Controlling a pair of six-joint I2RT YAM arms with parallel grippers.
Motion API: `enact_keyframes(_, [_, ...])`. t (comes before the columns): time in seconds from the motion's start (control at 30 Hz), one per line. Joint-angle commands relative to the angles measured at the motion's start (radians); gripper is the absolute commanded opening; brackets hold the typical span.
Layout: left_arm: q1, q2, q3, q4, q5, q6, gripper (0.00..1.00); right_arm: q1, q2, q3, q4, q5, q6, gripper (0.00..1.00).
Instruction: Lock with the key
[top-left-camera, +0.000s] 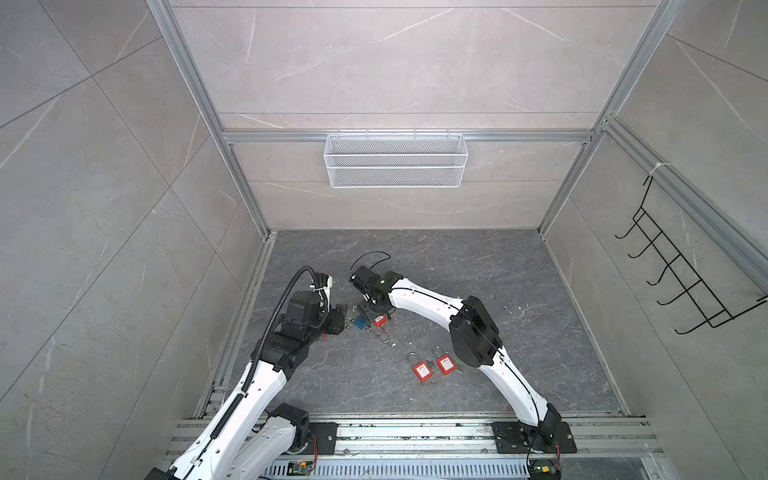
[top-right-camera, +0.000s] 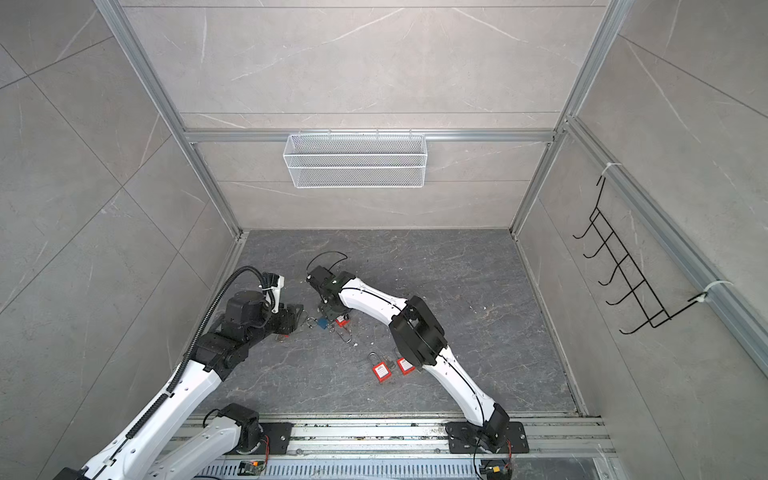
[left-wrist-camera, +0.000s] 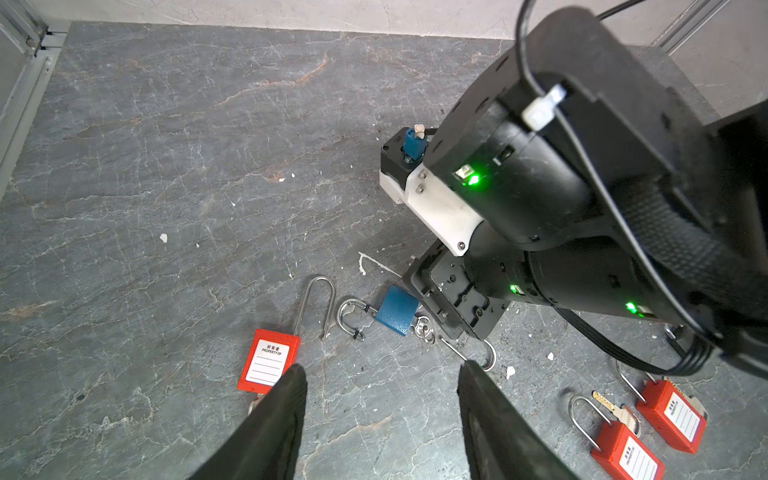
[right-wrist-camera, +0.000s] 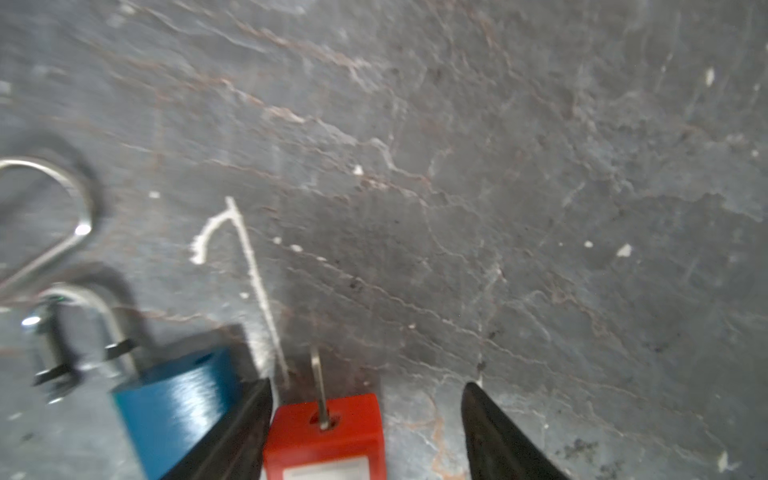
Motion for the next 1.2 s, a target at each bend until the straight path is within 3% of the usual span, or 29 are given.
enact_keyframes(0.0, [0.004, -0.02, -0.003, -0.002, -0.003, -0.012, 0.6, -0.015, 0.013, 0.012, -0.054, 0.071, 0.051, 0.74])
enact_keyframes(0.23, [0.004, -0.028, -0.005, -0.003, -0.001, -0.016, 0.61, -0.058, -0.077, -0.11, -0.031, 0.166, 0.157, 0.73])
enact_keyframes(0.47, [0.004, -0.019, -0.011, 0.003, 0.012, -0.025, 0.61, -0.086, -0.158, -0.26, -0.036, 0.165, 0.268, 0.73])
enact_keyframes(0.9, [0.004, -0.02, -0.014, 0.011, 0.028, -0.035, 0.61, -0.087, -0.317, -0.487, -0.005, 0.152, 0.152, 0.71])
enact_keyframes(1.17, [0.003, -0.017, -0.013, 0.015, 0.043, -0.032, 0.61, -0.052, -0.453, -0.618, 0.078, 0.058, 0.008, 0.7])
